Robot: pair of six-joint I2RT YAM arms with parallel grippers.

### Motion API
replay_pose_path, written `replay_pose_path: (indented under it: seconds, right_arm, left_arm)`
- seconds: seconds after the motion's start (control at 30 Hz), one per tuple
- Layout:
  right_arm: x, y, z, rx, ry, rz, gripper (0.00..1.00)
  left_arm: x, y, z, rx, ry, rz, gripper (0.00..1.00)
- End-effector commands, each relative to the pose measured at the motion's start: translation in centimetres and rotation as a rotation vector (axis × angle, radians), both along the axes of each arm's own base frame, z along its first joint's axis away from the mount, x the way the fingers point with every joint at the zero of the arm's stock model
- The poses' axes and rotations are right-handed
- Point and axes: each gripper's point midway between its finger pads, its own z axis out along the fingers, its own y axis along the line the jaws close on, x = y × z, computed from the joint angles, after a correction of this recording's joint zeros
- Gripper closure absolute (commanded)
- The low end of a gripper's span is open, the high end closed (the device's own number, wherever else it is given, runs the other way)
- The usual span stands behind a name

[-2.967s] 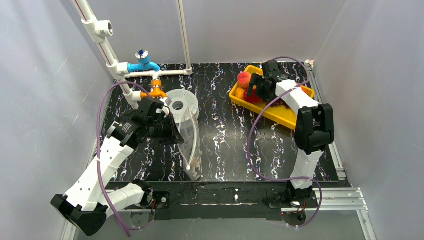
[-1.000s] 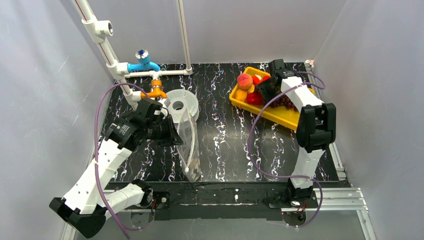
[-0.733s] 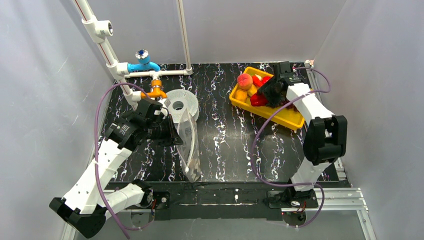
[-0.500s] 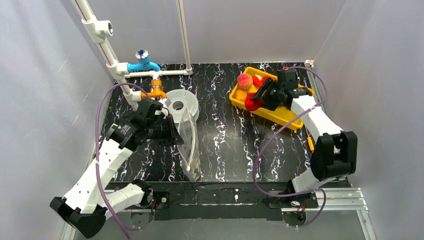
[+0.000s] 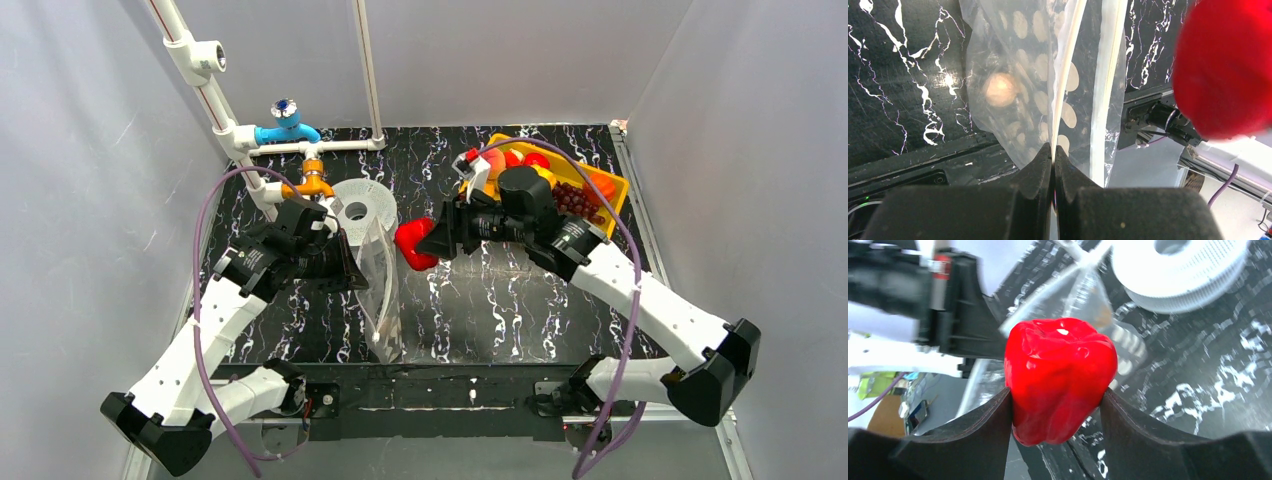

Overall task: Place the food in the zip-top bag and seal the zipper
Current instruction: Place the fake vegetable in the zipper food storage bag.

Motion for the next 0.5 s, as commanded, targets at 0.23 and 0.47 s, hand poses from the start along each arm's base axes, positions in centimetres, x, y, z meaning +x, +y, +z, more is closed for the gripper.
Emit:
replay_pose_path:
  seconds: [0.23,0.47]
  right_arm:
    - [-3.6,6.9,5.1,0.055,-0.160,0.159,0.99]
    - [-1.6,7.6,2.4,-0.066,-0.162,-0.068,0.99]
  left_arm:
    - [-0.3,-0.3,0.8,-0.026,-0.013,-0.017,1.00]
    - [-0.3,-0.6,0.8,-0.044,-0.016,-0.014,1.00]
